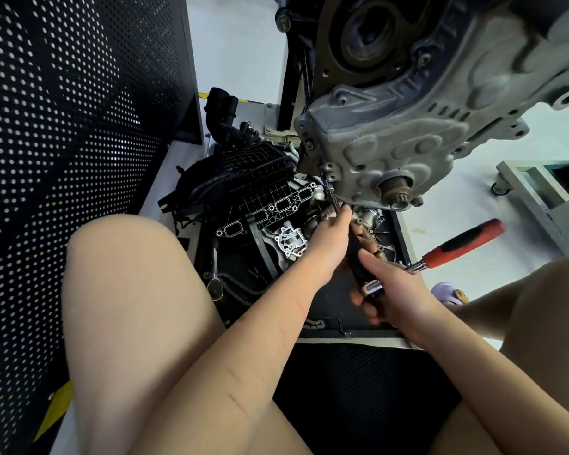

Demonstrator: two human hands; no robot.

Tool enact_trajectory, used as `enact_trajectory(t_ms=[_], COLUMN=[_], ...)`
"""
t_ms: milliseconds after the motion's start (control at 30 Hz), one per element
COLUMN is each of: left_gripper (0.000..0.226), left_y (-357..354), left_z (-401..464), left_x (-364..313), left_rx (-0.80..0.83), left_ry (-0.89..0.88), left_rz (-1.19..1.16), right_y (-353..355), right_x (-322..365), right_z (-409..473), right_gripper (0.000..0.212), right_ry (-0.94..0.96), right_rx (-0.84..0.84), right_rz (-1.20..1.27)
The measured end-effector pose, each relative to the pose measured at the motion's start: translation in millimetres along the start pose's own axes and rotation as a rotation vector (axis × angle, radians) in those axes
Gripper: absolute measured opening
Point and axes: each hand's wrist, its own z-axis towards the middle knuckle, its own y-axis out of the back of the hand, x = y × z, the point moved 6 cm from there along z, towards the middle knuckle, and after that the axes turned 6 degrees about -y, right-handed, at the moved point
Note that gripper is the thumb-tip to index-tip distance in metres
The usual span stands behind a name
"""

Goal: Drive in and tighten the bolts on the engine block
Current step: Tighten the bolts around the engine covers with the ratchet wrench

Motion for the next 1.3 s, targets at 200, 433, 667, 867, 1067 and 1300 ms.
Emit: enact_trajectory(t_ms=[200,433,667,867,1067,1300], left_gripper=[0.044,0.04,0.037,0.03,0.038,0.045], left_y=[9.5,2.7,-5.5,2.4,4.9,-5.4], left_z=[0.5,0.5,-10.2,-14.6,-8.7,-2.6], left_x=[-10.5,-2.3,6.4,-6.6,-7.2,-1.5], left_rx=[-0.148,-0.022,-0.006,-0.073,-0.045,-0.034], left_ry=[-0.209,-0.068,0.042,-0.037,0.08,0.196], left_rz=[0.265,0.006,-0.191,0.06,-0.173,-0.435], right_y=[-1.1,2.6,1.1,-10.6,-10.9,-7.4], right_x=[18.9,6.5,-6.1,-17.2,-13.9,-16.8], right_z=[1.0,3.3,5.7,6.2,4.7,7.1], right_gripper=[0.028,0.012,0.015,0.021,0.028,0.037], right_ry=[0.309,0.242,0.152,0.055,0.073,0.031], right_rx=[-0.257,-0.101,-0.065,0.051,0.07,0.021], right_rz=[-0.973,-0.445,-0.167,0.087,0.031,0.024])
